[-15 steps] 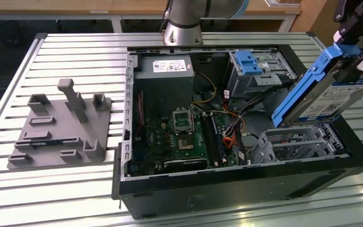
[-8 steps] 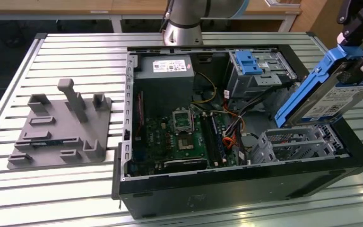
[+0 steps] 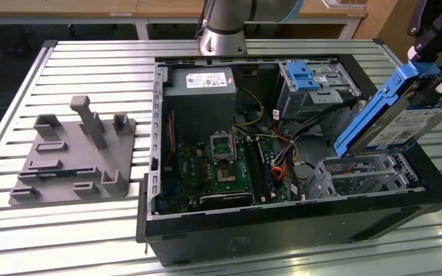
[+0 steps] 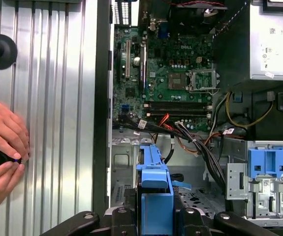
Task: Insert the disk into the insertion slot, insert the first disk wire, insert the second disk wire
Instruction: 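Insert the disk into the insertion slot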
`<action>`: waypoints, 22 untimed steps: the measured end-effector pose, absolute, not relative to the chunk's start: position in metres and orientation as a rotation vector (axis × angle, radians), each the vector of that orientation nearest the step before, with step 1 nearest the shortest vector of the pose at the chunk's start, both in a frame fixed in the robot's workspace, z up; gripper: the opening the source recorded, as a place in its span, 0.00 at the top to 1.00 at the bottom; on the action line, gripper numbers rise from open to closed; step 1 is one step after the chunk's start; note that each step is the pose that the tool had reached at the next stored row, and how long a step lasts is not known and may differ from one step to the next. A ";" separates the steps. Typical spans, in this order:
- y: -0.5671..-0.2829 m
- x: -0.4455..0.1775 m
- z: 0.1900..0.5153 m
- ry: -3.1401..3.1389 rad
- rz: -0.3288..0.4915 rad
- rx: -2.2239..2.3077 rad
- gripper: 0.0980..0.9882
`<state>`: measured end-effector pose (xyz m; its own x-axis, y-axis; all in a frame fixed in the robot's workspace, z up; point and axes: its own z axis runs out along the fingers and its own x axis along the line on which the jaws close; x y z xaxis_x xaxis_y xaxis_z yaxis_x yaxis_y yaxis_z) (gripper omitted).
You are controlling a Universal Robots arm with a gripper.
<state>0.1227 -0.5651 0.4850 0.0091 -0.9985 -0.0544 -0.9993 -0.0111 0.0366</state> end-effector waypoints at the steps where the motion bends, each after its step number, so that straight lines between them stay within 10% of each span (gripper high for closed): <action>1: -0.565 0.123 0.484 2.199 0.101 -2.224 0.70; 22: -0.565 0.126 0.466 2.182 0.101 -2.242 0.70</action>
